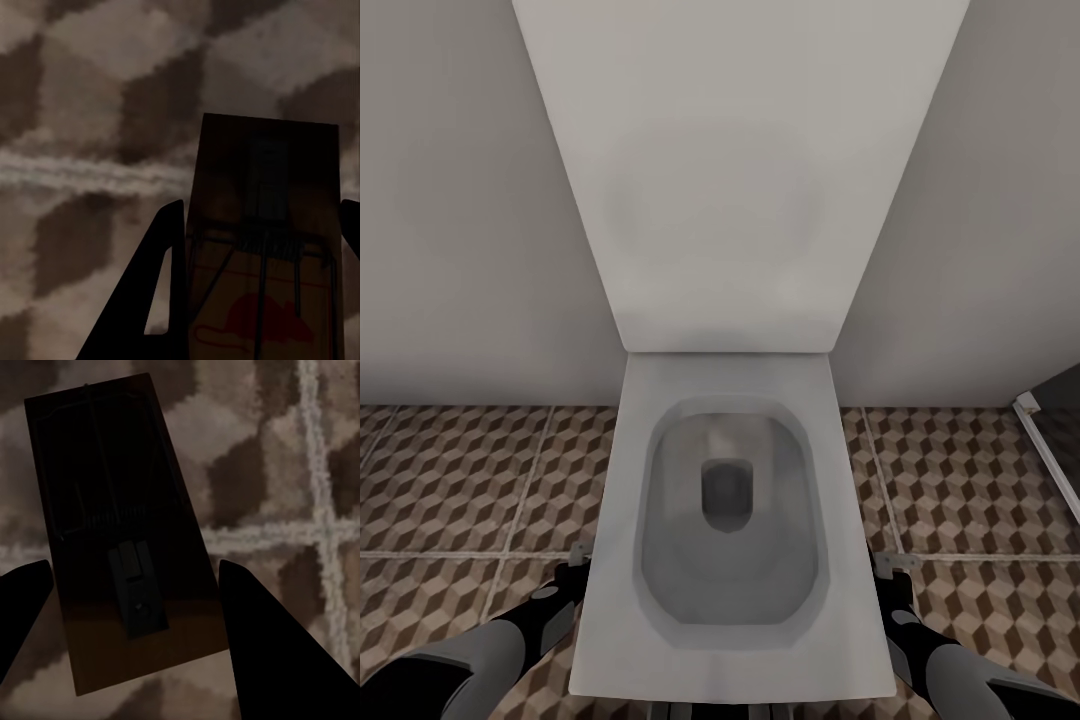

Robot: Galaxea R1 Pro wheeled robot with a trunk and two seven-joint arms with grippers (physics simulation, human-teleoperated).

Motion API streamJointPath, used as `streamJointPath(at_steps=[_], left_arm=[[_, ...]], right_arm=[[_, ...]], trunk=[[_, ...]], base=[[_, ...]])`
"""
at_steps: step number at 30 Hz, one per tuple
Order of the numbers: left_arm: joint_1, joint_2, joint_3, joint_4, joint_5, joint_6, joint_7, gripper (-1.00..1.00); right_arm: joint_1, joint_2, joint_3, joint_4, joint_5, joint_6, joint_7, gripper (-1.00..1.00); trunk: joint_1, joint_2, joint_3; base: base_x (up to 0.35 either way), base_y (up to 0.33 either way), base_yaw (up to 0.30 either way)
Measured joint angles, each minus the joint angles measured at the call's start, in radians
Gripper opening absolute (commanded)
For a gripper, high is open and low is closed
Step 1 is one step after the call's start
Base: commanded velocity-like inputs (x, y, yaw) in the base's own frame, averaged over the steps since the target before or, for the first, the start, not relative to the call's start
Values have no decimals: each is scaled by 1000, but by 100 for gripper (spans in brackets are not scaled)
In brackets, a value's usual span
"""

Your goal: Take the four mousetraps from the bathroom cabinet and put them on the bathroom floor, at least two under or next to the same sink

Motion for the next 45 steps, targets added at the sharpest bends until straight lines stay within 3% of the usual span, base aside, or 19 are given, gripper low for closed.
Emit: streamJointPath(at_steps=[45], left_arm=[[0,-1,0,0,1,1,0,-100]], right_arm=[[0,-1,0,0,0,5,3,-100]], trunk=[[0,0,0]], base=[[0,0,0]])
